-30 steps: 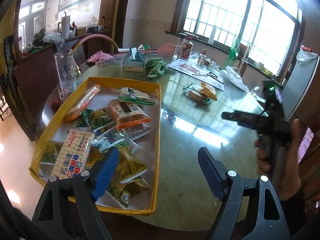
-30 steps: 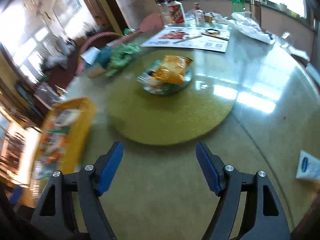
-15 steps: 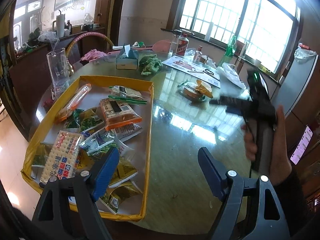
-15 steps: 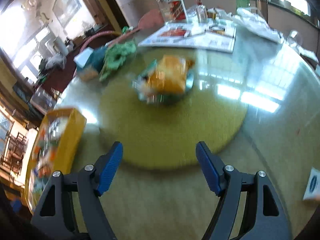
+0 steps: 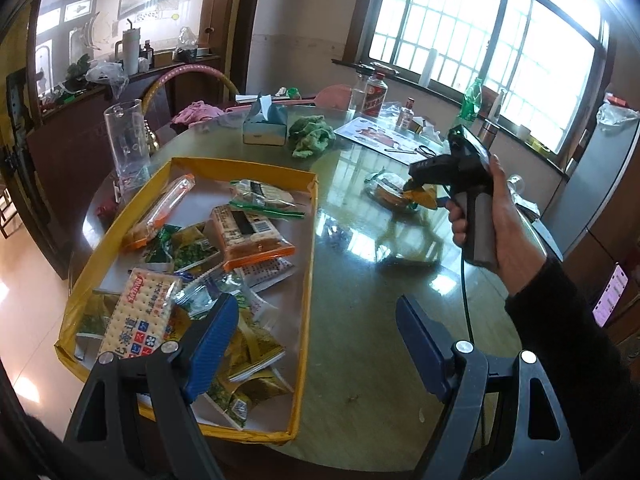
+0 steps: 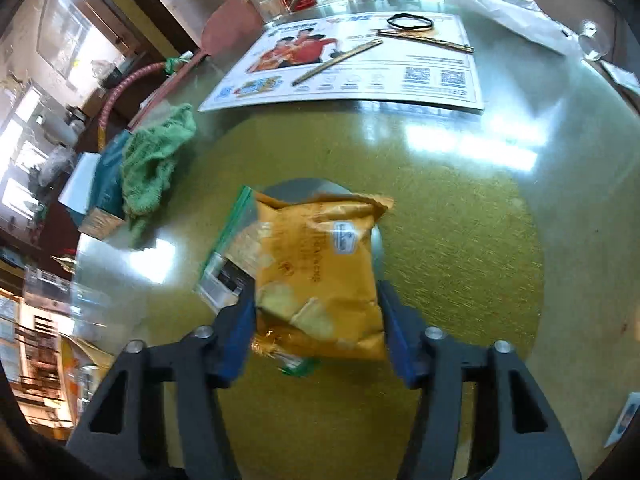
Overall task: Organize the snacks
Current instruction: 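Grasp the yellow chip bag on the lazy susan with the right tool, then grasp the round cracker pack with the left tool while the right tool holds the chip bag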
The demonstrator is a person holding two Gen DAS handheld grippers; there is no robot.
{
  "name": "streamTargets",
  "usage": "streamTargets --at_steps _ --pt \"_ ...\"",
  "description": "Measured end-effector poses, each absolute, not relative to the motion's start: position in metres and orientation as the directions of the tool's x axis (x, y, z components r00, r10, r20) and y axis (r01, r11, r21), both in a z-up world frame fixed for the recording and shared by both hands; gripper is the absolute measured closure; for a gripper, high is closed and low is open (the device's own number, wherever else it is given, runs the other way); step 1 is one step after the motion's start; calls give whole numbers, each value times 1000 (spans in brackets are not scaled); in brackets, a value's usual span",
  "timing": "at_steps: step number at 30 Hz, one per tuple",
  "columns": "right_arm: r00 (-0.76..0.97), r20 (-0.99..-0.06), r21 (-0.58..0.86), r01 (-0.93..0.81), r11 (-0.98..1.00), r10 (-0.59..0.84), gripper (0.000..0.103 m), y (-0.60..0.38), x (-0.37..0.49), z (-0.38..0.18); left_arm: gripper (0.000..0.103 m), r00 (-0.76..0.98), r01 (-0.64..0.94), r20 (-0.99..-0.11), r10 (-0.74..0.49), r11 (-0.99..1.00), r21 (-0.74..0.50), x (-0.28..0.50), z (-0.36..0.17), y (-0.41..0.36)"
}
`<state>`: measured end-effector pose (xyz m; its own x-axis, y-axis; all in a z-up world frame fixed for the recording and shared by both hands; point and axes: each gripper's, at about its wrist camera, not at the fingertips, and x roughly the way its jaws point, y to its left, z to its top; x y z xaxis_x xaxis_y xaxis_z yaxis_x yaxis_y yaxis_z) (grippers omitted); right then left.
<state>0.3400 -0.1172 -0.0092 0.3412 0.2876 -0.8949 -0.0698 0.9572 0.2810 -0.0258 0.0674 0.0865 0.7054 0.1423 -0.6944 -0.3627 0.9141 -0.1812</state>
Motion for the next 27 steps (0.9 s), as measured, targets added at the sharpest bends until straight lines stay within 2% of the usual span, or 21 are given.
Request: streamTargets --at_steps 5,8,12,16,19,23,27 --pt "370 -868 317 -98 943 331 52 -154 298 4 22 708 -304 -704 51 922 -238 6 88 53" --pt "383 -850 347 -107 932 361 53 -185 266 11 22 655 -287 -756 -16 920 -268 53 79 45" --pt "433 -818 376 -98 921 380 53 -223 228 17 22 605 -297 -785 -132 878 -376 128 64 41" --pt "487 -783 400 -82 913 387 55 -251 211 20 22 540 -415 -831 -130 818 -398 202 45 45" --pt "504 -766 397 -116 910 398 55 -254 210 22 22 516 -520 -856 -16 789 -328 246 36 49" --pt "525 -746 401 -137 906 410 56 -260 206 26 22 510 -563 -860 1 756 -334 286 29 51" --pt "544 -727 412 -144 900 420 56 -268 202 29 22 457 -628 -886 74 733 -263 329 17 45"
